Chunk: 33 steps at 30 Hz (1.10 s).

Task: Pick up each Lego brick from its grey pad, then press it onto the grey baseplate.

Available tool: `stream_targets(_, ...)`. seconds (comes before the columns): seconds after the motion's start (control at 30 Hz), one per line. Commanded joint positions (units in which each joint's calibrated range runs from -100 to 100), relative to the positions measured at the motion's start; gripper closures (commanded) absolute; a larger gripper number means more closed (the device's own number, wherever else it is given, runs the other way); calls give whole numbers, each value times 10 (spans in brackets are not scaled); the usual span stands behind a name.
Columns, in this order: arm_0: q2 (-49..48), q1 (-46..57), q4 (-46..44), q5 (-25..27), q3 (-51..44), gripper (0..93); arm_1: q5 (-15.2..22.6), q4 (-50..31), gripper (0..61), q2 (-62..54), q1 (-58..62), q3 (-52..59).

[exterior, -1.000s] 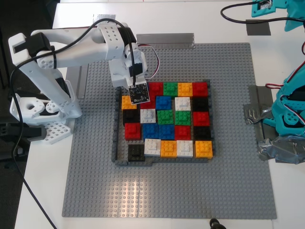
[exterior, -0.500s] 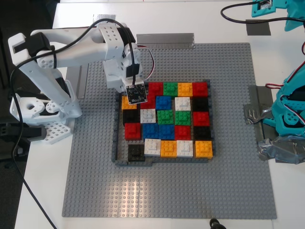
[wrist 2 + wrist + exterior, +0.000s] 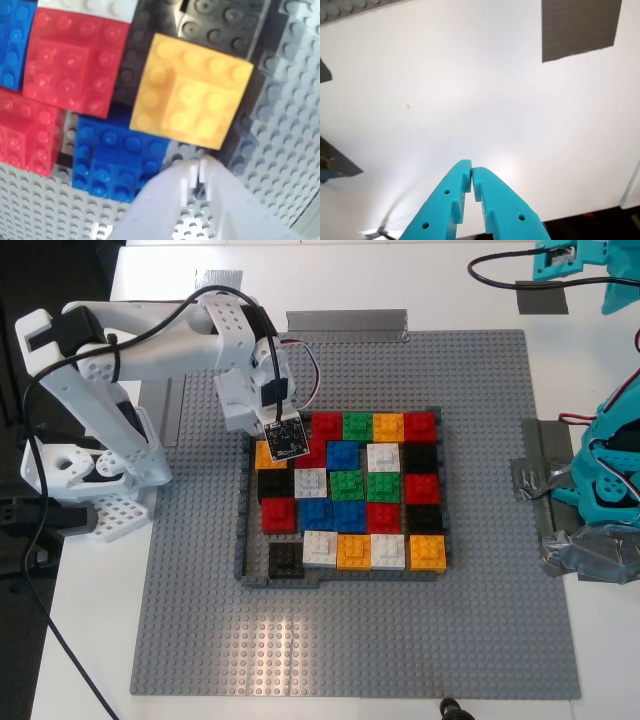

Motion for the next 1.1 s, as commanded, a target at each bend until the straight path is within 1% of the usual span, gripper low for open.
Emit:
stream_targets(0.0, -10, 8, -3, 2, -2, 927, 19, -35, 613, -5, -5, -4)
stream_targets(0.1, -11, 5, -3, 2, -4, 927, 25, -55, 613, -11, 0, -12)
stream_targets(0.23, -11, 6, -3, 2, -1, 927, 23, -91, 613, -16, 12, -20)
stream_targets(0.4, -11, 4, -3, 2, -5, 927, 27, -83, 613, -16, 12, -26)
stream_targets(0.63, -11, 4, -3, 2, -3, 927, 27, -8, 613, -48, -5, -35)
stream_targets(0.93, -11, 3, -3, 2, -4, 927, 21, 127, 613, -94, -19, -119)
stream_targets(1.07, -11, -3, -3, 2, -3, 927, 3, 197, 613, -125, 7, -135)
